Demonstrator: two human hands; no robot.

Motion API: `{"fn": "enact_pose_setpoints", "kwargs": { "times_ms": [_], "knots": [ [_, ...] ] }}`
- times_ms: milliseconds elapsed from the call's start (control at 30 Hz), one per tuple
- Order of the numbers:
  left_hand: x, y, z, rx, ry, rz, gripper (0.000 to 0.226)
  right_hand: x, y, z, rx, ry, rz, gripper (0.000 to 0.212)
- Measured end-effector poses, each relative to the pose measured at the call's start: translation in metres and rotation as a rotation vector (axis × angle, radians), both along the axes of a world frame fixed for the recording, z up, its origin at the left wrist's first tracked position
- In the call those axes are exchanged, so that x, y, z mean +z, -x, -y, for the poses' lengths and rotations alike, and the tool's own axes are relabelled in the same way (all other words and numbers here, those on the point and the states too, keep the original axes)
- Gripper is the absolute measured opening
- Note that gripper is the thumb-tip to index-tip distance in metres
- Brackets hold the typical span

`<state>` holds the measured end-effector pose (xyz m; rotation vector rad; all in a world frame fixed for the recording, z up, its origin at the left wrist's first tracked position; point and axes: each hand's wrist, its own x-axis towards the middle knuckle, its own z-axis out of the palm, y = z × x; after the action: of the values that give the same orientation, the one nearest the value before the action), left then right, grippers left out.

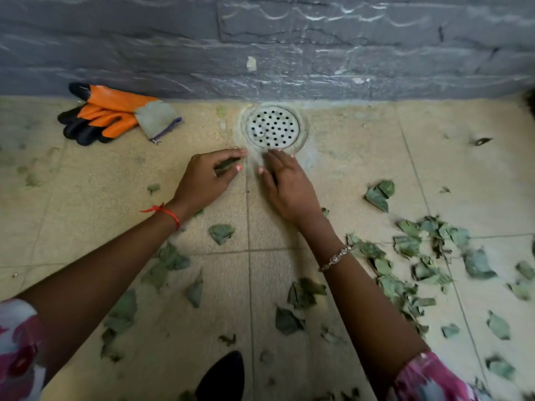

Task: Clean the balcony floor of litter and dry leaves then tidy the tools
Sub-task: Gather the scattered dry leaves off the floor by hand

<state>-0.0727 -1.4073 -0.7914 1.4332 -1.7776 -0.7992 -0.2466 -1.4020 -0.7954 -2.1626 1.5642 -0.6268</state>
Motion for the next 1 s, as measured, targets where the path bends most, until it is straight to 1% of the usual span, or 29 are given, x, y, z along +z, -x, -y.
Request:
{"fn": "enact_pose_setpoints", "kwargs": {
  "times_ms": [100,200,267,367,400,433,500,533,633,700,767,800,833,900,933,967,1000],
  "knots": [
    [0.003,0.008,-0.019,-0.032,-0.078,-0.046,0.032,0.001,0.002,-0.022,0.005,-0.035,0.078,0.04],
    [0.006,0.017,-0.045,-0.068,-0.15,-0.121,0.03,0.002,0.003,-0.049,0.062,-0.069,0.115,0.039],
    [0.009,0.023,-0.056,-0.087,-0.238,-0.234,0.026,0.002,0.002,-0.066,0.075,-0.086,0.142,0.042],
    [0.018,0.02,-0.072,-0.057,-0.389,-0.504,0.024,0.009,0.0,-0.089,0.058,-0.139,0.268,0.041],
    [0.024,0.016,-0.079,-0.029,-0.406,-0.562,0.024,0.013,-0.002,-0.095,0.05,-0.141,0.318,0.039],
    [0.027,0.009,-0.086,0.0,-0.394,-0.58,0.023,0.016,-0.004,-0.099,0.041,-0.138,0.346,0.037],
    [0.03,-0.003,-0.093,0.054,-0.311,-0.511,0.019,0.016,-0.006,-0.099,0.015,-0.167,0.318,0.04],
    [0.031,-0.01,-0.097,0.075,-0.257,-0.437,0.018,0.016,-0.009,-0.099,0.017,-0.179,0.258,0.044],
    [0.023,-0.029,-0.106,0.118,-0.136,-0.112,0.024,0.012,-0.019,-0.1,0.084,-0.17,0.075,0.054],
    [0.012,-0.04,-0.113,0.134,-0.121,0.082,0.033,0.01,-0.026,-0.104,0.125,-0.158,0.027,0.057],
    [0.002,-0.048,-0.118,0.104,-0.102,0.232,0.04,0.01,-0.033,-0.109,0.163,-0.147,0.0,0.06],
    [-0.001,-0.05,-0.12,0.083,-0.102,0.258,0.042,0.011,-0.036,-0.112,0.185,-0.162,0.022,0.059],
    [-0.002,-0.052,-0.123,0.075,-0.112,0.236,0.043,0.012,-0.038,-0.114,0.206,-0.192,0.077,0.055],
    [0.005,-0.051,-0.126,0.112,-0.157,0.069,0.041,0.015,-0.04,-0.117,0.211,-0.263,0.218,0.05],
    [0.008,-0.053,-0.126,0.141,-0.162,-0.019,0.04,0.016,-0.042,-0.116,0.198,-0.27,0.256,0.051],
    [0.012,-0.056,-0.126,0.166,-0.153,-0.072,0.04,0.014,-0.044,-0.114,0.186,-0.256,0.255,0.053],
    [0.015,-0.059,-0.125,0.182,-0.133,-0.082,0.039,0.012,-0.046,-0.111,0.181,-0.228,0.219,0.057]
  ]
}}
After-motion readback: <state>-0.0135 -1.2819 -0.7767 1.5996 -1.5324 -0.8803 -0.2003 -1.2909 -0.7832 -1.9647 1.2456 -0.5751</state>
